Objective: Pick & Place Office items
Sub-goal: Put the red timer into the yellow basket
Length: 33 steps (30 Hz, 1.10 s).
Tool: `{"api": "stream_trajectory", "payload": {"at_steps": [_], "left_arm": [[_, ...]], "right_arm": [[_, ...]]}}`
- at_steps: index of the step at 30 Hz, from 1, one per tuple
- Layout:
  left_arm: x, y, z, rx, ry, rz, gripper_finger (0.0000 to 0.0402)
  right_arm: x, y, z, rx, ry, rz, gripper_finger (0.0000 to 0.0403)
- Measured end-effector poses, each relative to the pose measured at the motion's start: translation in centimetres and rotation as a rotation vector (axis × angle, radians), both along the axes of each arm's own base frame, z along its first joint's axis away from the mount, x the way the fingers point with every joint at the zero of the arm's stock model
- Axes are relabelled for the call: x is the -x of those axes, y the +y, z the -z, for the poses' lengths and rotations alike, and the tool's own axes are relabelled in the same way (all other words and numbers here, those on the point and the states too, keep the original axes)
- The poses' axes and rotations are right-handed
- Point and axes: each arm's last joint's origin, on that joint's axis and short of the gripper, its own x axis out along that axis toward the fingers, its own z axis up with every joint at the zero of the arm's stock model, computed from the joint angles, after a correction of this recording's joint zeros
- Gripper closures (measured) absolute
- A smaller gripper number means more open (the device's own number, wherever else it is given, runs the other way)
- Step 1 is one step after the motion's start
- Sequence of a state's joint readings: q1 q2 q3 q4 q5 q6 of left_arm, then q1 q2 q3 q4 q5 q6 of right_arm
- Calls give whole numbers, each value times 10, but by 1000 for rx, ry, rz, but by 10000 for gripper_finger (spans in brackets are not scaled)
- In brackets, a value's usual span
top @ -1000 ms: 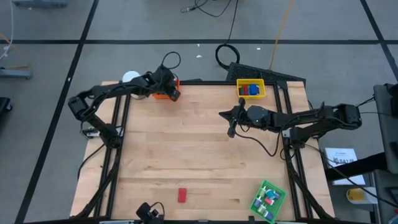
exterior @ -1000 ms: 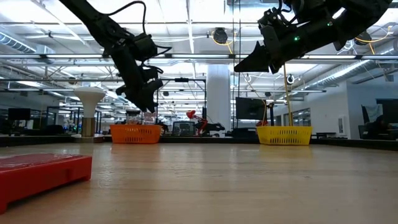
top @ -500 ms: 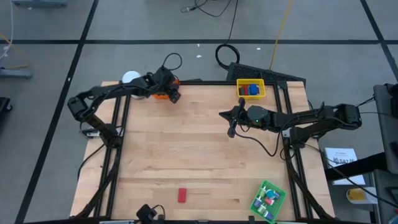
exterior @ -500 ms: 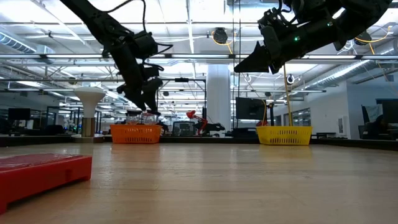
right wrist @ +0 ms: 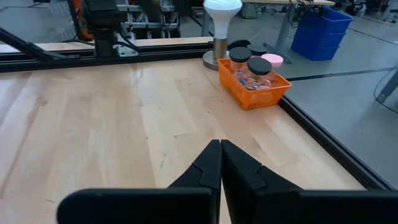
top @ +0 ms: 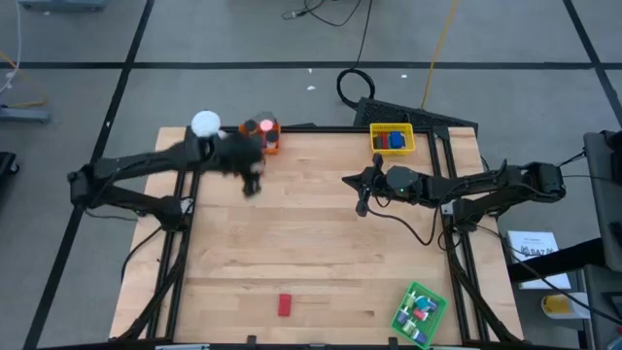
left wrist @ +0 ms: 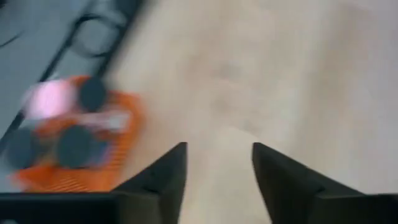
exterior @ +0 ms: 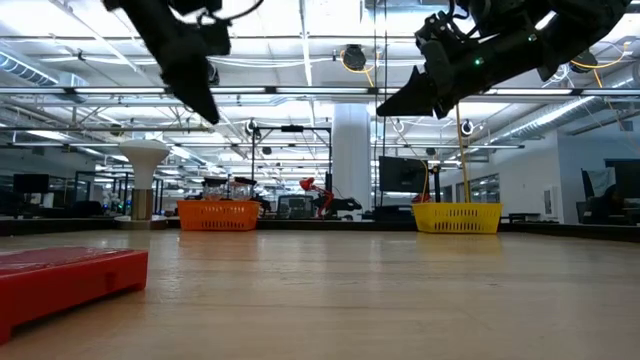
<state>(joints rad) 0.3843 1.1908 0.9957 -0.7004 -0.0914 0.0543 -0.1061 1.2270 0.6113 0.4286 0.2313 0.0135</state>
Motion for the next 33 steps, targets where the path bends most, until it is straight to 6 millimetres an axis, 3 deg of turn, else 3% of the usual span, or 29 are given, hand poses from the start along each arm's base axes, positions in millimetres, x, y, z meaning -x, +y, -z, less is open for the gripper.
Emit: {"api": "stream_trajectory", "payload": {"at_steps": [5,9,14,20,29,33], "left_arm": [[-5,-73,24,29,86,299,299],[-7,-121,55,46,85,476,356],[-11,-173,80,32,1,697,397],[-24,-223,100,34,-60,820,340],[-54,-279,114,-49,-51,1058,170],[-67,-302,122,-123,-31,1175,113]], "right_arm": [[-1,6,0,1,-1,-23,403],[-1,9,0,2,-1,-37,403],[-1,11,-1,3,-9,-44,403],[-1,11,-1,3,-9,-42,403],[-1,11,-1,1,-6,-41,403],[-1,11,0,1,-5,-41,403]]}}
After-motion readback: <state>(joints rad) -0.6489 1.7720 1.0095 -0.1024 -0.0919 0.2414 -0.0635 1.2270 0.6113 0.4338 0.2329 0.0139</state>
